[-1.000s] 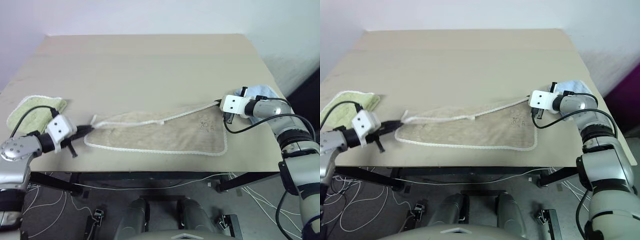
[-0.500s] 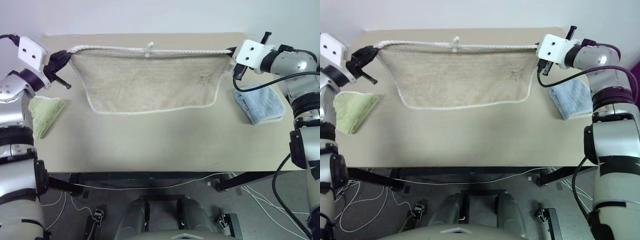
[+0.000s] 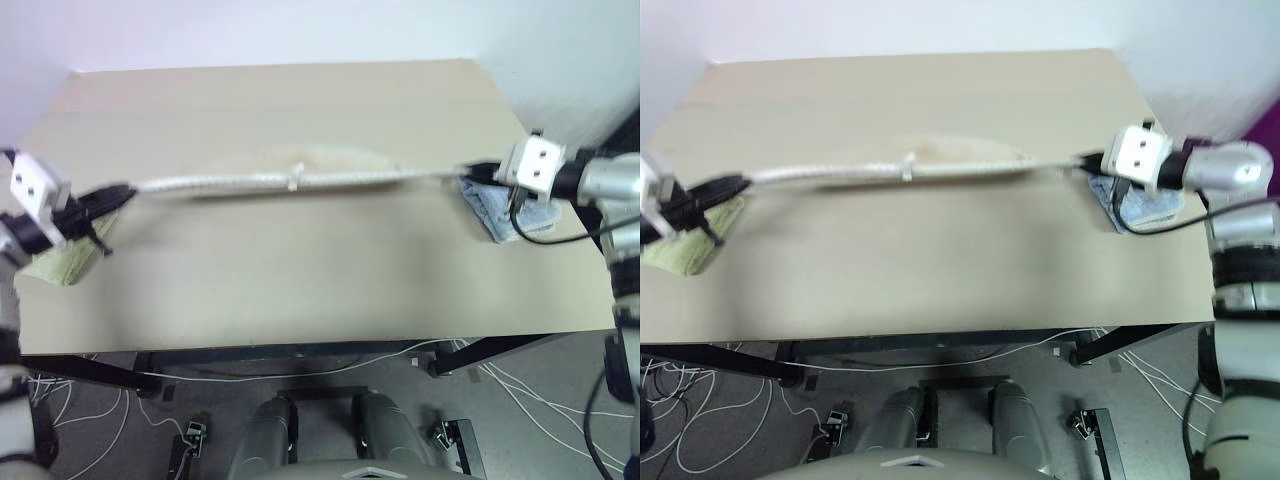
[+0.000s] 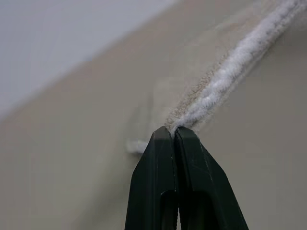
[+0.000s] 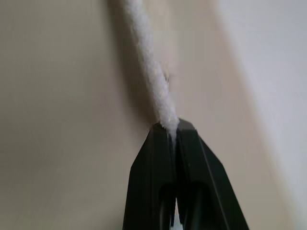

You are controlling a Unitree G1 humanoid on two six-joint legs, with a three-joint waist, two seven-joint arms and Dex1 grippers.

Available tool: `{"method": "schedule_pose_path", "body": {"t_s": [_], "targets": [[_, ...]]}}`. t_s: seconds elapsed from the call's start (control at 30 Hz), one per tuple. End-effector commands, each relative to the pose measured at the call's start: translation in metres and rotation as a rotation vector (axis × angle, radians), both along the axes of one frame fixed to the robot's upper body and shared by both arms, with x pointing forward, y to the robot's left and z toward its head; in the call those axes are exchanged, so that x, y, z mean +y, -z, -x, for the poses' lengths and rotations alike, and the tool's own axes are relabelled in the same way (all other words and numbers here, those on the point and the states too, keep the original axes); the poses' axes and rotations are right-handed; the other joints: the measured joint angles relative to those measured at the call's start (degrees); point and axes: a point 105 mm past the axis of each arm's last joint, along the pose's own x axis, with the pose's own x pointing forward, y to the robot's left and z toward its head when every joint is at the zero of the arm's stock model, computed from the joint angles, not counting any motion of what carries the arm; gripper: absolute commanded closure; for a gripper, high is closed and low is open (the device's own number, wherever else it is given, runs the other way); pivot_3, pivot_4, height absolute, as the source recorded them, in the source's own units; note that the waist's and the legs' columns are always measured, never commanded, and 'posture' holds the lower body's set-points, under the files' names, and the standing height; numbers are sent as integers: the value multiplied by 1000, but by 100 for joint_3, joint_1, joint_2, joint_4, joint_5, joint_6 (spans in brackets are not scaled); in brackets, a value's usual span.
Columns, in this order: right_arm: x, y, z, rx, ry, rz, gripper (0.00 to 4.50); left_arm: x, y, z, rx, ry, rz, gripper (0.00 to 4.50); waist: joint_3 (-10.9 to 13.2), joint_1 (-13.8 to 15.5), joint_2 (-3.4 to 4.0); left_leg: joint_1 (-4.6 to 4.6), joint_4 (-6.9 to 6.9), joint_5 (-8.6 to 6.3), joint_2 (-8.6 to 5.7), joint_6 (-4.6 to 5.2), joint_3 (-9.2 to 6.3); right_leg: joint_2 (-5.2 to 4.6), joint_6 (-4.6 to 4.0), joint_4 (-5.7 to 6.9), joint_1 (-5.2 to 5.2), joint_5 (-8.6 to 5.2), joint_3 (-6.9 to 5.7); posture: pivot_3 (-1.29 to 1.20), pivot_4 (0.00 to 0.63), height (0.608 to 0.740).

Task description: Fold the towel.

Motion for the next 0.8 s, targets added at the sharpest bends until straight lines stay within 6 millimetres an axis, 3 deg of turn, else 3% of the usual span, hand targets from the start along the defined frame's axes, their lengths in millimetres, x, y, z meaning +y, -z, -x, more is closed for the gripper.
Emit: {"method": "schedule_pose_path", "body": {"t_s": [0.03,0.3,0.5,0.63,0.8], "targets": [[6,-7,30,60,-42,-27,4488,1,-6,29,67,31,-17,4500,0,14,0,2,3,0,0,0,0,-1,0,1,2,0,0,0,150,740],[14,25,80,318,-68,-23,4488,2,14,63,279,38,-8,4500,0,163,-1,58,1,-3,-1,2,1,-6,-2,-20,58,-1,-1,0,150,740],[13,32,94,399,-70,-8,4488,-2,20,71,340,56,-7,4500,0,182,-2,85,-5,-5,0,4,-2,-10,-3,-41,96,-1,-2,0,150,740],[13,28,85,365,-57,-9,4488,-5,25,63,337,50,-13,4500,0,181,-1,86,-7,-5,1,4,-6,-12,-3,-49,102,-1,-4,0,150,740],[10,19,52,278,-15,-2,4488,-4,30,37,286,9,-51,4500,-1,180,-1,92,-11,-5,1,4,-7,-12,-3,-56,109,-1,-8,0,150,740]]}}
